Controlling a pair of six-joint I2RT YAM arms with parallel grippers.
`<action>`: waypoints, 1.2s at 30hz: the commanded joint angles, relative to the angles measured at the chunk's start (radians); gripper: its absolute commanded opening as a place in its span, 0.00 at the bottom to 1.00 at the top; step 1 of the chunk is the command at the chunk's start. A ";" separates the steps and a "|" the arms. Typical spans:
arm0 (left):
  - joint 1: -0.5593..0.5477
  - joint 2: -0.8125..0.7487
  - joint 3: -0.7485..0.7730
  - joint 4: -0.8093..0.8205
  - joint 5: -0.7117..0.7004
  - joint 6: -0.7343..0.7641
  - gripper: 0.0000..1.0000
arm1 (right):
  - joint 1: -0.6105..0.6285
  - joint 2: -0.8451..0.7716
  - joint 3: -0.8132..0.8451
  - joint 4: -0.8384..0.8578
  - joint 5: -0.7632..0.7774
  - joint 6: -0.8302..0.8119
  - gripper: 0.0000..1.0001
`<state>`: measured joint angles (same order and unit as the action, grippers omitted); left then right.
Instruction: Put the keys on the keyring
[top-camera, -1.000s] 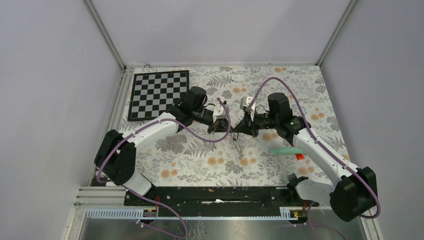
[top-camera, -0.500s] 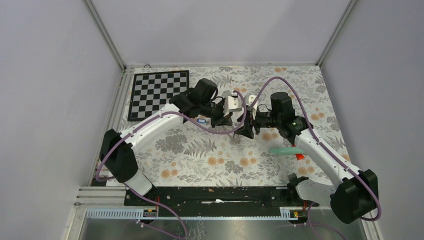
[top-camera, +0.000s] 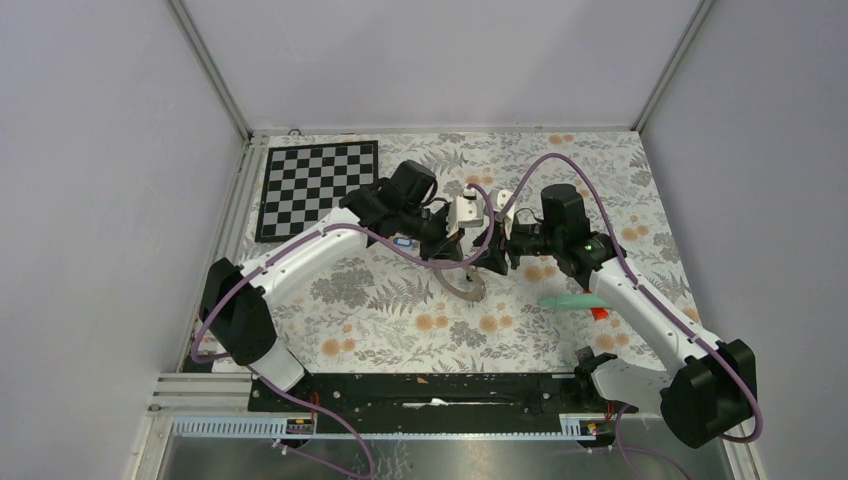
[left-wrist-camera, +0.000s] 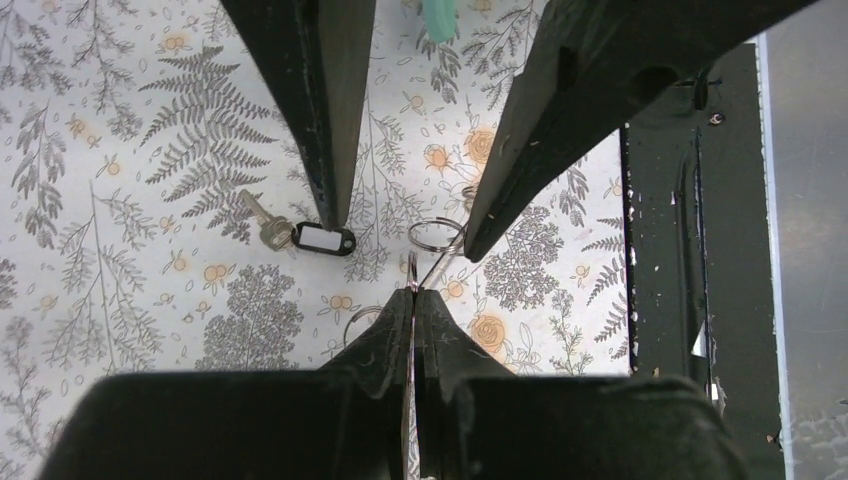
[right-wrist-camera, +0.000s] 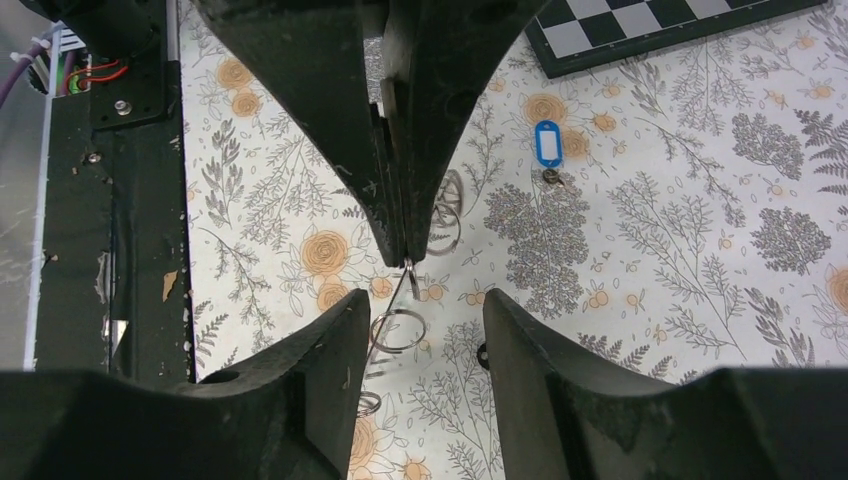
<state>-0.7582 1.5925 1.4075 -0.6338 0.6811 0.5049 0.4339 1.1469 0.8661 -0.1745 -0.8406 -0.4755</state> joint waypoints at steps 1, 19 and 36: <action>-0.020 -0.049 -0.037 0.061 0.084 0.034 0.00 | 0.003 -0.024 0.002 0.026 -0.053 -0.007 0.52; 0.037 -0.126 -0.146 0.199 0.201 -0.021 0.00 | -0.057 0.016 -0.049 0.204 -0.300 0.169 0.51; 0.037 -0.118 -0.150 0.239 0.214 -0.074 0.00 | -0.057 0.048 -0.075 0.218 -0.266 0.139 0.35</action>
<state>-0.7200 1.5089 1.2652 -0.4576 0.8433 0.4442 0.3794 1.1851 0.7959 0.0353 -1.1007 -0.3019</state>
